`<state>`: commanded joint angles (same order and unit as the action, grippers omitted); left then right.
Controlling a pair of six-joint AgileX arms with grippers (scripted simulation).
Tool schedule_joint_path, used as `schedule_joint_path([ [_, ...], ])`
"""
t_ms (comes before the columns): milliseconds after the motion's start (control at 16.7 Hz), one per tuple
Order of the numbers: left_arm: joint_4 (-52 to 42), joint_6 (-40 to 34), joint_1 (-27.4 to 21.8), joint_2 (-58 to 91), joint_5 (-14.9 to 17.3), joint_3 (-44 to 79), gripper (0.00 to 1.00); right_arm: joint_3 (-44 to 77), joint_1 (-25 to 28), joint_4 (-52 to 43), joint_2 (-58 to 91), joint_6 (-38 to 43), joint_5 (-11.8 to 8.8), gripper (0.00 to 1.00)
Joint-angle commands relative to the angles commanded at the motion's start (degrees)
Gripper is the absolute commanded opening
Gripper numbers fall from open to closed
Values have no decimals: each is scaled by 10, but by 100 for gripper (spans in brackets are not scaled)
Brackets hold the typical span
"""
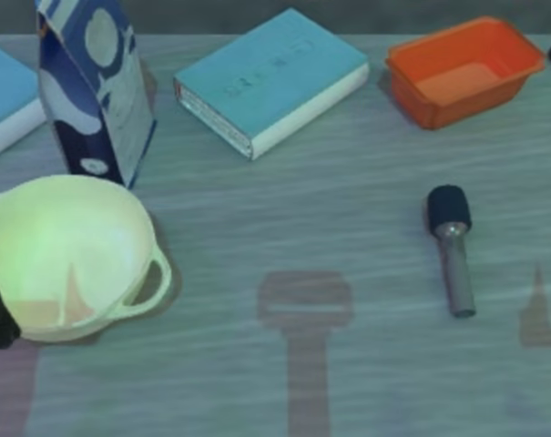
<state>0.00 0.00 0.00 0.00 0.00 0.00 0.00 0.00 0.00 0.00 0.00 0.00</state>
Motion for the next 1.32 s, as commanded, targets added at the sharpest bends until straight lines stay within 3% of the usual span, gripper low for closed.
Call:
schedule_joint_path([
  [240, 0, 0, 0, 0, 0, 0, 100, 17, 7, -13, 18, 7, 1, 100],
  [480, 0, 0, 0, 0, 0, 0, 100, 113, 43, -85, 126, 45, 10, 100],
  [1320, 0, 0, 0, 0, 0, 0, 100, 621, 239, -498, 867, 252, 61, 100],
])
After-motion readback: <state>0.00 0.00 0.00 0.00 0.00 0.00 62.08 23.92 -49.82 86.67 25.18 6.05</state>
